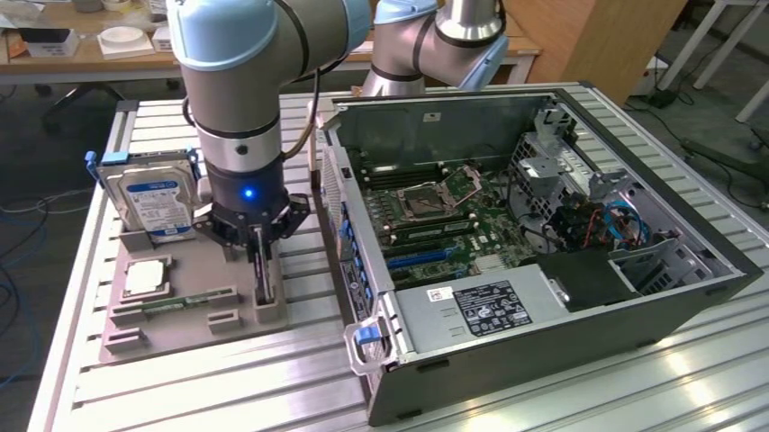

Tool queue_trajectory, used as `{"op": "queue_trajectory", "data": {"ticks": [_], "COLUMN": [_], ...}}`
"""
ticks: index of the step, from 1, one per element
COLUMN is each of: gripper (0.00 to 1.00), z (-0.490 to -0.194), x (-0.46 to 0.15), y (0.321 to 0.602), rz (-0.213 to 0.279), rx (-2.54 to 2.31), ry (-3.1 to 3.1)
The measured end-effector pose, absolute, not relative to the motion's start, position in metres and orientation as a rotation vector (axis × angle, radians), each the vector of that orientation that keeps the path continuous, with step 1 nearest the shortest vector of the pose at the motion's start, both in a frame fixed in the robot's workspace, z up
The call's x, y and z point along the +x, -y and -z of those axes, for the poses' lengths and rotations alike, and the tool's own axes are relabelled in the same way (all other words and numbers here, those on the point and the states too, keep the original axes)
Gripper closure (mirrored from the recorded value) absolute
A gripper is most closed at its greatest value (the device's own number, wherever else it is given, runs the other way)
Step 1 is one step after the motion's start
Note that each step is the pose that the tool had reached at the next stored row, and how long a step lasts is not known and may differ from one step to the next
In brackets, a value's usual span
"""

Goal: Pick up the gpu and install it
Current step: 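Pick up the gpu and move the gpu toward the slot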

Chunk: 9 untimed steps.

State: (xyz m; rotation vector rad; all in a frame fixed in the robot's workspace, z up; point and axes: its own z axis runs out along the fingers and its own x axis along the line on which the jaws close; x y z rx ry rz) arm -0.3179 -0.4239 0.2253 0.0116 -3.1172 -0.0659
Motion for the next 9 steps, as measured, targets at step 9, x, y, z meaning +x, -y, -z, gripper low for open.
{"op": "queue_trajectory", "data": {"ticks": [9], "gripper": [0.74], "z": [-0.2336], "x": [-0.318], "y": [0.4234], "rz": [0.066], "rx": [0.012], "ry": [3.118]}}
